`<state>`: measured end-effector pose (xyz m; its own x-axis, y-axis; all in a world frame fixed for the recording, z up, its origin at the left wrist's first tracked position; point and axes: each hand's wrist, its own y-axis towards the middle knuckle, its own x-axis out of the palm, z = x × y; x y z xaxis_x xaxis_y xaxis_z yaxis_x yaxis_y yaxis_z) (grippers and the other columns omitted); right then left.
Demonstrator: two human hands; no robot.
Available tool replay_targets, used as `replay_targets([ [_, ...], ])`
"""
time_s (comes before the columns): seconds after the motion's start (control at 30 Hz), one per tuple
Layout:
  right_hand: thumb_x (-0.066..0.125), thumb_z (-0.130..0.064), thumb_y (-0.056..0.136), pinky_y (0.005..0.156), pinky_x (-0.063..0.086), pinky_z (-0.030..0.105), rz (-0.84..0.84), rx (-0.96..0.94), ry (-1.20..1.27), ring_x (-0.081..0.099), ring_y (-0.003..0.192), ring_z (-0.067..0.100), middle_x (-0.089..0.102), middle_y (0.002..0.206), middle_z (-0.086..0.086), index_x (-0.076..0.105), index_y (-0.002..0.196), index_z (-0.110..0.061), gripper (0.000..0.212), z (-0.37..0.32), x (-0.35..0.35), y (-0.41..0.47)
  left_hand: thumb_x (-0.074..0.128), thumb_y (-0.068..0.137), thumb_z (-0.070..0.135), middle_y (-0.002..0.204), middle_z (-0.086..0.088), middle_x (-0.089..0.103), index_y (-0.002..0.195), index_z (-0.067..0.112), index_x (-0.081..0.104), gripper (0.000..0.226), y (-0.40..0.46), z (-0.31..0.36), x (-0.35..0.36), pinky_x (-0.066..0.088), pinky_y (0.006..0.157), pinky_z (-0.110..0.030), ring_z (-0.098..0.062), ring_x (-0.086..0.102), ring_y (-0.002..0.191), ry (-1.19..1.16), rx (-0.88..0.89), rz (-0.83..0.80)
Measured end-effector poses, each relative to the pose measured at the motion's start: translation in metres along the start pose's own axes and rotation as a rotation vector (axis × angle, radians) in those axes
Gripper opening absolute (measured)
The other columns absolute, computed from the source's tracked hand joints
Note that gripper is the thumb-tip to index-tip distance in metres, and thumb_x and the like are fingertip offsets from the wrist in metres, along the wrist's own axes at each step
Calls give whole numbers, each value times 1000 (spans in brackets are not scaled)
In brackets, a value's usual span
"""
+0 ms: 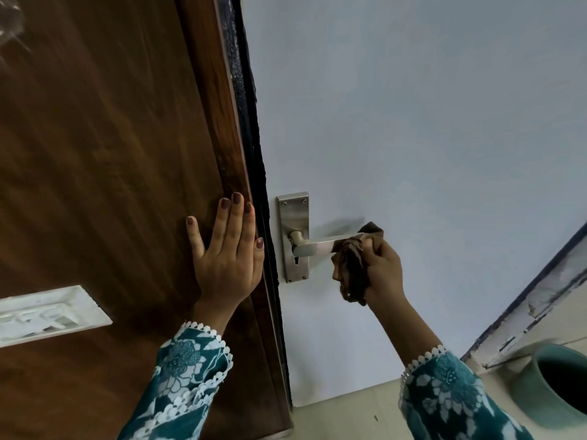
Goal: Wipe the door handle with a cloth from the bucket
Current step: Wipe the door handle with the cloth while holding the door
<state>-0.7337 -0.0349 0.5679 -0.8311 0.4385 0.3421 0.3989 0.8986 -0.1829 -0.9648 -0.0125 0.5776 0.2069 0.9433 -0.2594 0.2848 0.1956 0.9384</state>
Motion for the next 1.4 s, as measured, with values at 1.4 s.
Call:
replay_targets([
  [1.4,57,-4,78,91,50,28,-434,-690,-976,62,100,14,68,112,-1,61,116,-13,39,-26,-33,35,30,101,30,161,2,-2,152,13,11,57,-1,2,-5,-5,117,-49,-17,6,148,-19,-37,-42],
])
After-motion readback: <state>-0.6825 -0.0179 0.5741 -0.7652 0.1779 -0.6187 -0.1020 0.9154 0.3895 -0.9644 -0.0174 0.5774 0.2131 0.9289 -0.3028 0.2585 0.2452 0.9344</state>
